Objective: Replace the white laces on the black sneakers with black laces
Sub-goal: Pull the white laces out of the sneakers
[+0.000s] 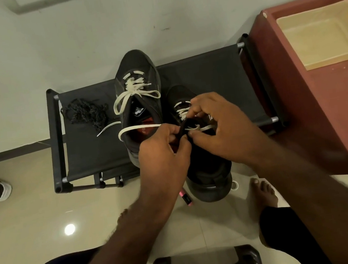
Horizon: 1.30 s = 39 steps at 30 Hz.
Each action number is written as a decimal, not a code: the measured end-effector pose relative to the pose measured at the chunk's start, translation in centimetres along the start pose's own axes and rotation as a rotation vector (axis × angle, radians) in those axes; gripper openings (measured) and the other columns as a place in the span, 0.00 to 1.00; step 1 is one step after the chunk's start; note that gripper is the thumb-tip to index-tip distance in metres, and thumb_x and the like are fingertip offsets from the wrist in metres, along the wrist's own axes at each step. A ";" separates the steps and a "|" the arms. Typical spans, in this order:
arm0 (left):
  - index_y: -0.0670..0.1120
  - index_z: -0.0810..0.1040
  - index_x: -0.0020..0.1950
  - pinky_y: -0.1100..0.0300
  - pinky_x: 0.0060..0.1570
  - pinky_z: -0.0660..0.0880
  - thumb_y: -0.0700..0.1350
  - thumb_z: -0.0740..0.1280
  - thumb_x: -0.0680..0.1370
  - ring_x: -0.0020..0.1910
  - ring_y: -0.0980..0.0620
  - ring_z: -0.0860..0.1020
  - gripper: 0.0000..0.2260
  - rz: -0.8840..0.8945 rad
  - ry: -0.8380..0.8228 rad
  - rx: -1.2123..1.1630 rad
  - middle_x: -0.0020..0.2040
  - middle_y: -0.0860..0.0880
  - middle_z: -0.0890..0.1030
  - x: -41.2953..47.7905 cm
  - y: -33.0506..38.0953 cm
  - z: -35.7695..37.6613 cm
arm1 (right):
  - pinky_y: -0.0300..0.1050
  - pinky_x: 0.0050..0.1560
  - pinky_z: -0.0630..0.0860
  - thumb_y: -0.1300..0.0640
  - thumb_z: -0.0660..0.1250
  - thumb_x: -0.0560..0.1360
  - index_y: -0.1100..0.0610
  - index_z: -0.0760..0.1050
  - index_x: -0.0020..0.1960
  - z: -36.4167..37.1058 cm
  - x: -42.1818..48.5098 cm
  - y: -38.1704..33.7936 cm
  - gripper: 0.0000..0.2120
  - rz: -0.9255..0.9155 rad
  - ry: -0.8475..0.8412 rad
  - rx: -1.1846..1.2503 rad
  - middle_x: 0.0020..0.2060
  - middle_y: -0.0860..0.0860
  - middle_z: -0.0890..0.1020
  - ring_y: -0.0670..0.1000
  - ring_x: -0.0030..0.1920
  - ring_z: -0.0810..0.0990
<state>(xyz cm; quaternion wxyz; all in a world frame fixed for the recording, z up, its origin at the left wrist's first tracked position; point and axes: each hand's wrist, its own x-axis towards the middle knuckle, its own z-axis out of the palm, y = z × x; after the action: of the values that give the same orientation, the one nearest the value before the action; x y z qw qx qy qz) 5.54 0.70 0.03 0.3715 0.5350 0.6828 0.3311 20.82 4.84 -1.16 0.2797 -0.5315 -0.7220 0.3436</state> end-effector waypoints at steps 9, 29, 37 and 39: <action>0.47 0.80 0.56 0.59 0.45 0.81 0.43 0.69 0.78 0.43 0.60 0.80 0.07 0.003 -0.004 0.053 0.43 0.55 0.82 0.1 -0.2 0.0 | 0.29 0.51 0.73 0.59 0.70 0.76 0.56 0.79 0.48 0.4 0.2 -0.2 0.02 0.009 0.065 -0.057 0.57 0.47 0.79 0.41 0.54 0.78; 0.47 0.80 0.54 0.63 0.45 0.80 0.42 0.69 0.78 0.42 0.62 0.81 0.06 0.034 0.008 0.047 0.42 0.56 0.82 0.2 -0.3 0.2 | 0.33 0.59 0.70 0.60 0.69 0.78 0.53 0.80 0.48 0.1 0.2 -0.1 0.03 -0.010 0.027 -0.018 0.54 0.46 0.81 0.41 0.58 0.76; 0.46 0.80 0.57 0.57 0.46 0.82 0.44 0.68 0.79 0.44 0.59 0.82 0.08 0.031 -0.006 0.056 0.44 0.54 0.83 0.2 -0.5 0.2 | 0.36 0.47 0.78 0.63 0.61 0.83 0.61 0.76 0.51 -1.4 0.3 -2.1 0.05 0.241 0.210 0.612 0.44 0.56 0.85 0.46 0.44 0.84; 0.46 0.81 0.57 0.60 0.46 0.81 0.44 0.68 0.79 0.43 0.60 0.81 0.08 0.032 -0.006 0.054 0.43 0.55 0.83 0.2 -0.4 0.2 | 0.36 0.46 0.78 0.63 0.63 0.82 0.60 0.76 0.50 -1.3 0.2 -2.2 0.04 0.209 0.194 0.533 0.41 0.57 0.83 0.48 0.43 0.83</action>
<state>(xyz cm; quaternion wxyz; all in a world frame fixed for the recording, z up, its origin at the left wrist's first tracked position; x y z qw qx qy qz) 5.44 0.85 -0.48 0.3533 0.5566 0.6819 0.3168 20.54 4.82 1.43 0.4400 -0.5410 -0.5177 0.4956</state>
